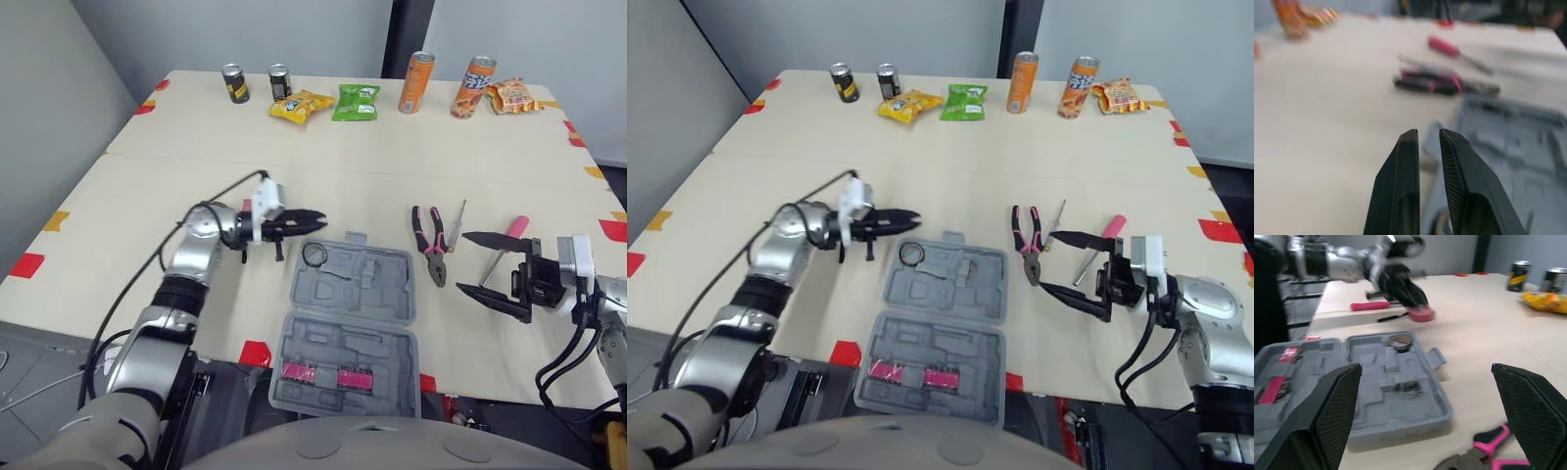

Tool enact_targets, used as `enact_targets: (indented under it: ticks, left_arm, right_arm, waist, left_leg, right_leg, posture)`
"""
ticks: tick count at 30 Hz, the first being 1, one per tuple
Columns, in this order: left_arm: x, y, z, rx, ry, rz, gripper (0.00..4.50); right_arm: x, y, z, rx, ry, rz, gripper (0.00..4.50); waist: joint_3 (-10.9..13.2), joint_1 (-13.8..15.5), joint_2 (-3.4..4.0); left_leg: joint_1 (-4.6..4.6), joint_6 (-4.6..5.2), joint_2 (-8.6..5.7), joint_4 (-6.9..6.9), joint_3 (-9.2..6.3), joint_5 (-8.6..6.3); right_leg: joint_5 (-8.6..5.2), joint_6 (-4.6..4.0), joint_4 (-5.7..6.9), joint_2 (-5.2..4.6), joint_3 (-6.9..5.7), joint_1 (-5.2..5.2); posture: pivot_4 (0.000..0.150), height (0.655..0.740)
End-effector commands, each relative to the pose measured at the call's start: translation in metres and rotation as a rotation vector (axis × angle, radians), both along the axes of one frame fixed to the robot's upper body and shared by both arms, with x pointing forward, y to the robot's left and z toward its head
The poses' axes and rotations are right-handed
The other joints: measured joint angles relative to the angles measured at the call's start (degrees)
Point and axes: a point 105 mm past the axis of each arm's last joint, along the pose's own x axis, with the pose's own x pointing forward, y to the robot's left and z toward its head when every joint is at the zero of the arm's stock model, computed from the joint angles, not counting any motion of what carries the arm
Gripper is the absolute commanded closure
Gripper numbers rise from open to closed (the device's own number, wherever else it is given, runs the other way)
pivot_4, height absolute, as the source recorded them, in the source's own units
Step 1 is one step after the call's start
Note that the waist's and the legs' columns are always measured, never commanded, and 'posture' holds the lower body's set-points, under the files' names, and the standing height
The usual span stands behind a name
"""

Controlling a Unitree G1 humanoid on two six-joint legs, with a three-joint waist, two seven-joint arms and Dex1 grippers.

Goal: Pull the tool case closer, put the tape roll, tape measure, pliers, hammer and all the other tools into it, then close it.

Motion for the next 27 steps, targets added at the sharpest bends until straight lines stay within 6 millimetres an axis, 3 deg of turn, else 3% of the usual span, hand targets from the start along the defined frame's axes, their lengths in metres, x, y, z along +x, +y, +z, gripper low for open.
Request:
enact_targets:
  ticks: [1,3,8,13,18,20,22,27]
  left_arm:
    - [-0.009,0.023,0.015,-0.061,-0.004,0.084,3.75]
    - [-0.021,0.060,0.013,-0.087,0.032,0.220,3.75]
    - [-0.050,0.130,-0.002,-0.107,0.118,0.508,3.75]
    - [-0.089,0.206,-0.029,-0.074,0.189,0.827,2.24]
    - [-0.121,0.257,-0.052,-0.056,0.240,1.050,0.43]
    - [-0.130,0.271,-0.060,-0.049,0.253,1.112,0.05]
    - [-0.139,0.282,-0.068,-0.041,0.273,1.163,0.05]
    - [-0.139,0.283,-0.072,-0.022,0.272,1.158,0.05]
  right_arm:
    - [0.002,-0.013,0.006,0.021,-0.024,-0.098,0.00]
    - [0.002,-0.032,-0.006,0.016,0.007,-0.211,0.00]
    - [-0.010,-0.064,-0.023,0.018,0.067,-0.401,0.00]
    - [-0.031,-0.091,-0.040,-0.001,0.124,-0.545,0.00]
    - [-0.046,-0.117,-0.051,-0.008,0.151,-0.677,0.00]
    - [-0.050,-0.123,-0.055,-0.015,0.155,-0.704,0.00]
    - [-0.055,-0.129,-0.059,-0.019,0.165,-0.730,0.00]
    - [-0.058,-0.137,-0.062,-0.014,0.164,-0.772,0.00]
  waist:
    - [0.0,-0.3,0.00]
    - [0.0,-0.9,-0.01]
    - [0.1,-1.7,-0.06]
    - [0.2,-1.8,-0.12]
    - [0.2,-1.9,-0.15]
    - [0.2,-1.8,-0.16]
    - [0.2,-1.8,-0.18]
    - [0.2,-1.7,-0.16]
  left_leg:
    - [0.01,0.01,0.00,-0.02,0.00,0.00]
    - [0.02,0.01,0.04,-0.02,0.00,0.00]
    - [0.04,0.14,0.04,-0.08,0.00,-0.04]
    - [0.34,0.56,0.15,-0.26,0.03,-0.07]
    - [0.42,0.97,0.06,-0.39,0.05,-0.08]
    - [0.45,1.00,0.06,-0.39,0.03,-0.09]
    - [0.47,1.03,0.06,-0.39,0.01,-0.09]
    - [0.47,1.05,0.07,-0.39,-0.03,-0.09]
  right_leg:
    - [0.00,0.00,-0.10,0.01,0.00,0.00]
    - [0.00,0.00,-0.12,0.01,-0.01,0.01]
    - [-0.05,-0.08,-0.23,0.03,-0.05,0.02]
    - [-0.19,-0.33,-0.52,-0.01,-0.05,0.38]
    - [-0.49,-0.86,-0.80,-0.09,-0.03,0.52]
    - [-0.52,-0.92,-0.83,-0.09,-0.03,0.56]
    - [-0.52,-0.92,-0.83,-0.09,-0.07,0.59]
    - [-0.38,-0.68,-0.83,-0.12,-0.15,0.65]
  posture:
    - [0.150,0.7400]
    - [0.150,0.7400]
    - [0.150,0.7400]
    - [0.150,0.7400]
    - [0.150,0.7400]
    - [0.150,0.7400]
    - [0.150,0.7400]
    - [0.150,0.7400]
